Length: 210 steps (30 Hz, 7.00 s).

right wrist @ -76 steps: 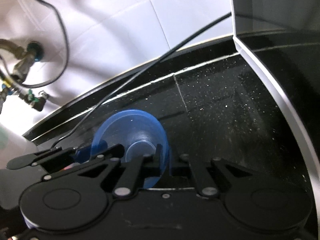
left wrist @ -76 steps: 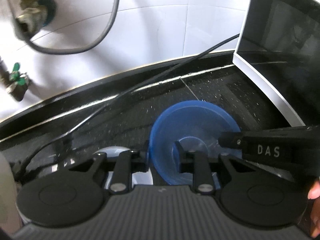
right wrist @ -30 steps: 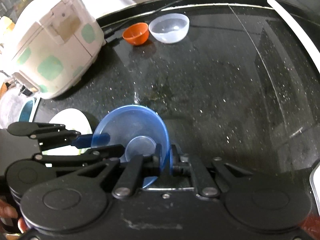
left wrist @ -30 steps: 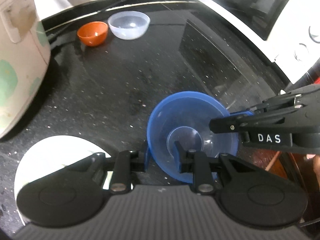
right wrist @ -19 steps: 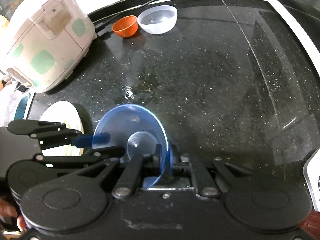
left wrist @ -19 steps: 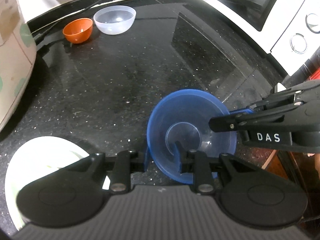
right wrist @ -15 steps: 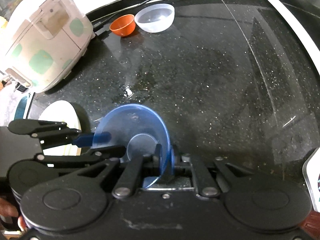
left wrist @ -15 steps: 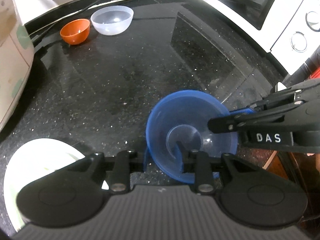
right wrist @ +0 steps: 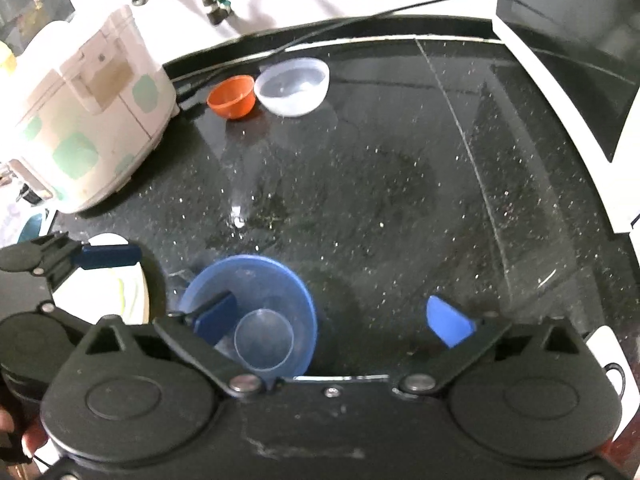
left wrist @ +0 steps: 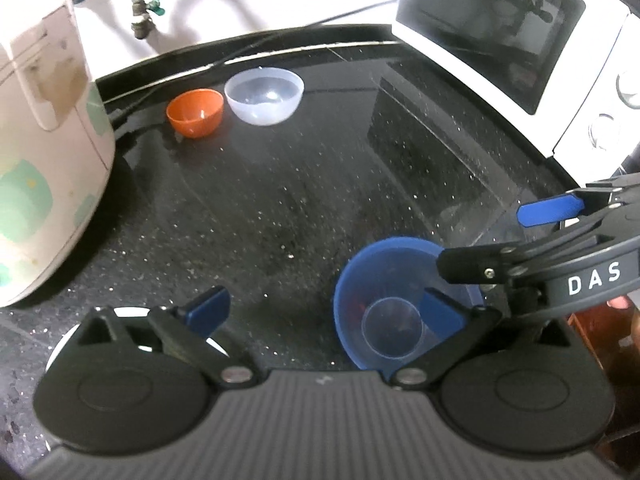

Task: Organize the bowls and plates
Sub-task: 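Open the right gripper to release the blue bowl on the counter, then move the right gripper to the rim of the clear plastic bowl, then close the right gripper on the clear bowl's rim, then carry the clear bowl with the right gripper and lower it into the blue bowl, then open the right gripper to release the clear bowl inside the blue bowl, then move the right gripper to the orange bowl and close on its rim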

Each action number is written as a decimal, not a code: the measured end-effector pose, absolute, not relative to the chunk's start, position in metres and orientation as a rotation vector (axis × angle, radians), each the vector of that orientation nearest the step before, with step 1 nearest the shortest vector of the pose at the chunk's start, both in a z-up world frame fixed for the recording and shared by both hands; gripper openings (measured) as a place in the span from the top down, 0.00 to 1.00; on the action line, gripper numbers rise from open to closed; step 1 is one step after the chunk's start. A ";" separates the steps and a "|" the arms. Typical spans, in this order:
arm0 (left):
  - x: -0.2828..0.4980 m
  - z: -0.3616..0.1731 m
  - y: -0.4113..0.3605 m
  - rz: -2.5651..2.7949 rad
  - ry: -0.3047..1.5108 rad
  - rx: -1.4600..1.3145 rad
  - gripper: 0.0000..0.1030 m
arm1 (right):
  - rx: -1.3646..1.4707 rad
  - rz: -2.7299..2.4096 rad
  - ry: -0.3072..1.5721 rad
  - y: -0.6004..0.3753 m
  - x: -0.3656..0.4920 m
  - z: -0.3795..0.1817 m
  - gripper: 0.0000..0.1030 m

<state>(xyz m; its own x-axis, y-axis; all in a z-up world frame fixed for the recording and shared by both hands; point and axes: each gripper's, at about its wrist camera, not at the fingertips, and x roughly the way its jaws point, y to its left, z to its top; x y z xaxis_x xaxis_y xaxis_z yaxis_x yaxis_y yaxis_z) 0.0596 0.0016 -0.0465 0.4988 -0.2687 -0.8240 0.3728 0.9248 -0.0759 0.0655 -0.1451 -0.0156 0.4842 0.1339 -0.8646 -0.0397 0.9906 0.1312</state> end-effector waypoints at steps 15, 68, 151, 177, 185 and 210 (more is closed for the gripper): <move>0.066 -0.033 0.010 -0.337 0.925 0.069 0.00 | 0.133 0.070 1.006 -0.153 0.066 0.000 0.00; 0.209 -0.070 0.025 0.075 0.929 -0.238 0.00 | 0.302 0.164 1.029 -0.150 0.332 -0.072 0.71; 0.063 -0.013 0.000 -0.391 0.962 0.026 0.82 | 0.299 0.078 0.959 -0.123 0.058 0.006 0.91; 0.051 -0.043 -0.020 -0.398 1.058 0.101 0.73 | 0.318 0.086 1.076 -0.132 0.041 -0.028 0.89; 0.053 -0.031 -0.002 -0.335 1.000 0.069 0.29 | 0.344 0.083 1.054 -0.147 0.043 -0.019 0.61; 0.081 -0.034 0.033 -0.229 0.940 -0.010 0.00 | 0.320 0.014 1.022 -0.149 0.078 -0.017 0.00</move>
